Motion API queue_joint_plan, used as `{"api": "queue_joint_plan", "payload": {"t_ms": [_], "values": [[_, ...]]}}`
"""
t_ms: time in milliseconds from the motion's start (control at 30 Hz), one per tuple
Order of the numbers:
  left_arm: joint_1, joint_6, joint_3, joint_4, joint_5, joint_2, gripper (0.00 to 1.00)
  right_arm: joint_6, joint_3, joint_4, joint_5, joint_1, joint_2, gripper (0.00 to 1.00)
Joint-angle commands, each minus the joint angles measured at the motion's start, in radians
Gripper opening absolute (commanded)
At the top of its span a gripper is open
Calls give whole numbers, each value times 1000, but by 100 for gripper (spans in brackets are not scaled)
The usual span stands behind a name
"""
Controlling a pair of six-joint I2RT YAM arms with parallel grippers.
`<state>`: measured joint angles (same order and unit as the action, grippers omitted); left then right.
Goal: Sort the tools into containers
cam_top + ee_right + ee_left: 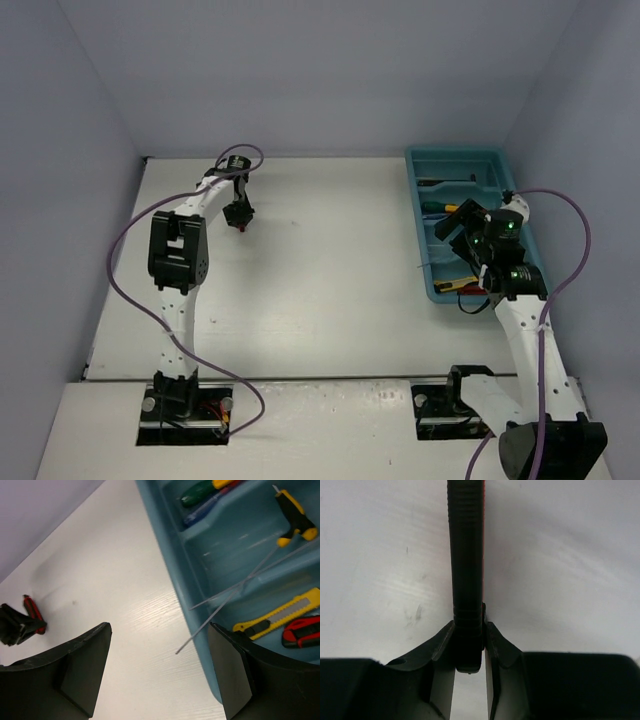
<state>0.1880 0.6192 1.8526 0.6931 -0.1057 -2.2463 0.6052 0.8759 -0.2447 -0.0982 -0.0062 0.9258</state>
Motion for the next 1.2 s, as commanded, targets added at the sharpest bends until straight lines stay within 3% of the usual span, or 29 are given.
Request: {"api": "queue_joint_plan", "payload": {"t_ms": [0, 200, 367, 700, 1167], "values": [[72, -216, -65, -63, 3, 277, 0, -25, 126, 63, -102, 49, 5, 74], [192, -314, -319, -302, 343, 673, 0, 14, 268, 127, -135, 225, 68, 75], [238, -181, -464, -509, 676, 855, 0, 16, 323, 279, -146, 401, 120, 74], [326, -73, -475, -601, 803, 1014, 0, -42, 439, 480, -152, 642, 264, 73], [374, -127, -467, -518, 734, 1070, 0, -51, 505, 536, -12, 728, 379, 69]]}}
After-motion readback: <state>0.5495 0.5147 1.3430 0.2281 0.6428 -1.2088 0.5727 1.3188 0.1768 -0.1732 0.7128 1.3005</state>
